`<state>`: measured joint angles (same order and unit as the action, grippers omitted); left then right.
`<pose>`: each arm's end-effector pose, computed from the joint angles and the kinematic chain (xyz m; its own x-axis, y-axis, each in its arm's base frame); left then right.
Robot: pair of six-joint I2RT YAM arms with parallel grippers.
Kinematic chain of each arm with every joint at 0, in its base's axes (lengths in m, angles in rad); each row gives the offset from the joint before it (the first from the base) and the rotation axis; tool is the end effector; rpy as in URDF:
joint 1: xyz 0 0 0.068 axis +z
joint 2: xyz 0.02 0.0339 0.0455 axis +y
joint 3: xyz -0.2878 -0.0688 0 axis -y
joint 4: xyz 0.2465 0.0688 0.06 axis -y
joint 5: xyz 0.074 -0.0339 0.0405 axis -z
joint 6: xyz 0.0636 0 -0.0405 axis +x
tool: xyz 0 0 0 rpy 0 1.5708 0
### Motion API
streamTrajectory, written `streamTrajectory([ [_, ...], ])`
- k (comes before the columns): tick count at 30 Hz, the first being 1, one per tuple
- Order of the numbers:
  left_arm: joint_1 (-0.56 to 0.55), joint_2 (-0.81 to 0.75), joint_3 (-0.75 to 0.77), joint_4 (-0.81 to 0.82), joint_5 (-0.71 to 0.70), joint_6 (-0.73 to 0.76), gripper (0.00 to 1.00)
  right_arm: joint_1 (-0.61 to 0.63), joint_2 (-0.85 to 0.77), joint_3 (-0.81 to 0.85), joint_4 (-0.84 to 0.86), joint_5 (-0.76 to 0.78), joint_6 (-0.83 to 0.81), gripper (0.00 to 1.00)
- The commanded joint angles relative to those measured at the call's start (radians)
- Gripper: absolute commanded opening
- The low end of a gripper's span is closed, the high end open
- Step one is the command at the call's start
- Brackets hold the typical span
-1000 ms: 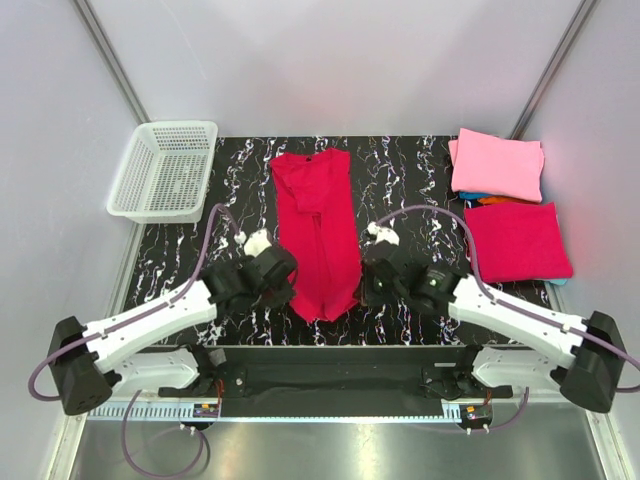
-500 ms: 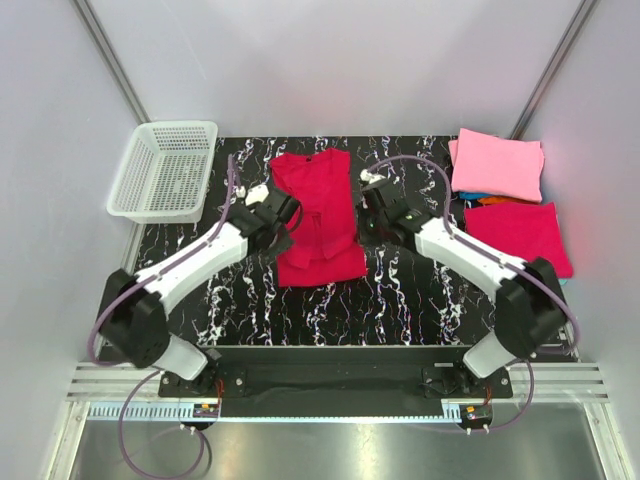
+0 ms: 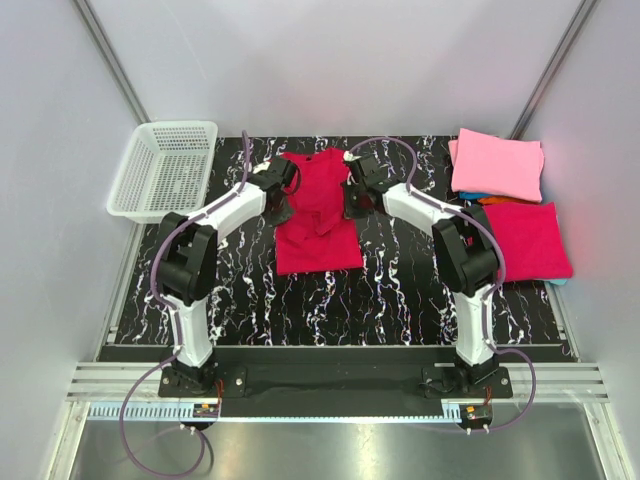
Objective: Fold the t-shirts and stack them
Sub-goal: Fold the tshirt
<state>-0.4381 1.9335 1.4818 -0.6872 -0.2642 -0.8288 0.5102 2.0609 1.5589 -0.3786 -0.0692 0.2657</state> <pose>0.3935 -0.1660 0.2060 -0.7846 -0.4182 -0.4577 -0.3964 0.9060 -0.1483 0.4237 0.2421 0.1954 -0.7873 -0.1404 -0.6003 -0.3305 0.9181 0.2186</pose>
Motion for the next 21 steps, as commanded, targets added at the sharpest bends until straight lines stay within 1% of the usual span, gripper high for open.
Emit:
streamTrajectory([
  [1, 0.038, 0.03, 0.06, 0.08, 0.017, 0.045, 0.09, -0.018, 0.044, 0.089, 0.032, 0.045, -0.031, 0.0],
  [2, 0.044, 0.039, 0.057, 0.104, 0.02, 0.049, 0.16, -0.024, 0.054, 0.099, 0.03, 0.064, -0.031, 0.07],
  [3, 0.05, 0.042, 0.04, 0.156, 0.016, 0.056, 0.28, -0.035, 0.071, 0.119, 0.032, 0.065, -0.031, 0.2],
  [5, 0.062, 0.041, 0.015, 0.214, 0.005, 0.071, 0.42, -0.042, 0.077, 0.135, 0.035, 0.156, -0.019, 0.27],
  [6, 0.067, 0.032, -0.023, 0.294, -0.009, 0.094, 0.55, -0.051, 0.082, 0.136, 0.038, 0.178, -0.013, 0.36],
  [7, 0.068, 0.025, -0.043, 0.337, -0.004, 0.108, 0.59, -0.055, 0.077, 0.13, 0.058, 0.195, -0.007, 0.39],
  [10, 0.07, 0.001, -0.097, 0.443, -0.01, 0.144, 0.66, -0.073, 0.061, 0.106, 0.092, 0.2, 0.007, 0.44],
  [14, 0.072, -0.033, -0.126, 0.492, 0.003, 0.163, 0.68, -0.082, 0.057, 0.095, 0.098, 0.183, 0.001, 0.45],
  [17, 0.072, -0.076, -0.147, 0.488, -0.009, 0.158, 0.68, -0.082, 0.039, 0.069, 0.099, 0.151, 0.006, 0.45],
  [18, 0.072, -0.091, -0.158, 0.468, -0.044, 0.152, 0.68, -0.082, 0.018, 0.058, 0.098, 0.148, 0.01, 0.45],
  [20, 0.073, -0.142, -0.173, 0.46, -0.064, 0.142, 0.68, -0.081, -0.005, 0.017, 0.101, 0.128, 0.021, 0.44],
  [21, 0.073, -0.157, -0.192, 0.44, -0.111, 0.125, 0.68, -0.082, -0.033, 0.0, 0.102, 0.126, 0.024, 0.44],
])
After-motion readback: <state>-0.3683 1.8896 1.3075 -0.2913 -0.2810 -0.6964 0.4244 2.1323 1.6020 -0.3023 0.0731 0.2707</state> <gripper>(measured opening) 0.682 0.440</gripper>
